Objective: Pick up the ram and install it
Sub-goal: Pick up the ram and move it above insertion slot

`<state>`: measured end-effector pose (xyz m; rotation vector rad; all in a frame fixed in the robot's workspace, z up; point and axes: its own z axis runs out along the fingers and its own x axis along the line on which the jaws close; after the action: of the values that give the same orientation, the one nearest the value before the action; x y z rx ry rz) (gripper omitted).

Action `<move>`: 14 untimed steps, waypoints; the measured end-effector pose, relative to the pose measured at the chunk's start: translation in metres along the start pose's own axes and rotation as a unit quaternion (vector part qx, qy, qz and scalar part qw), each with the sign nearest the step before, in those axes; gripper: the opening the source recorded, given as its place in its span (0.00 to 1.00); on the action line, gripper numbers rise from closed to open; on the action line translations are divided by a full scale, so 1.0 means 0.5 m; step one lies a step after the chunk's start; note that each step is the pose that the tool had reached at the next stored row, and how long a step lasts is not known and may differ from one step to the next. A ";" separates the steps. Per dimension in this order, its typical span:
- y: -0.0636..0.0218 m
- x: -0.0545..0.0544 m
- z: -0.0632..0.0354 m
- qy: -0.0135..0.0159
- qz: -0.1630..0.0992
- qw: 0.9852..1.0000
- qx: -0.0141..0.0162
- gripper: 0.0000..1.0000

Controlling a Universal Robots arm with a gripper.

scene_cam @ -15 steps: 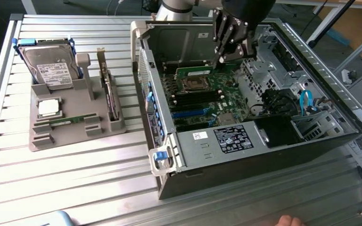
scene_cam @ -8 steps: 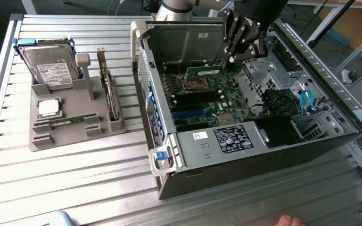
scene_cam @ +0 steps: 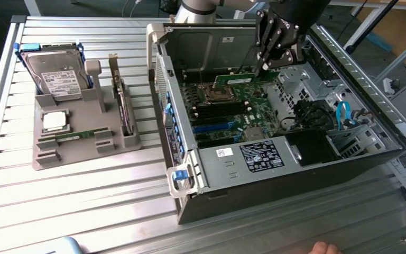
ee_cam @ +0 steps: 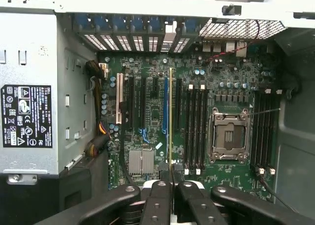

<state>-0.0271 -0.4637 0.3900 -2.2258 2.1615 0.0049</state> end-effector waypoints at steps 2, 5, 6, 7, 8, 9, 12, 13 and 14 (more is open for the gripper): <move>0.000 0.000 0.000 0.000 0.000 1.000 0.000 0.12; 0.000 -0.001 0.000 0.000 0.000 1.000 0.000 0.12; 0.000 -0.003 0.000 0.000 0.000 1.000 0.000 0.12; 0.000 -0.005 0.000 0.000 0.000 1.000 0.000 0.12; 0.000 -0.008 0.000 0.000 0.000 1.000 0.000 0.12; 0.000 -0.011 0.000 0.000 0.000 1.000 0.000 0.12; -0.001 -0.022 0.001 0.000 0.000 1.000 0.000 0.12; -0.001 -0.025 0.001 0.000 0.000 1.000 0.000 0.12; -0.001 -0.029 0.001 0.000 0.000 1.000 0.000 0.12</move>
<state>-0.0270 -0.4493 0.3900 -2.2258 2.1614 0.0050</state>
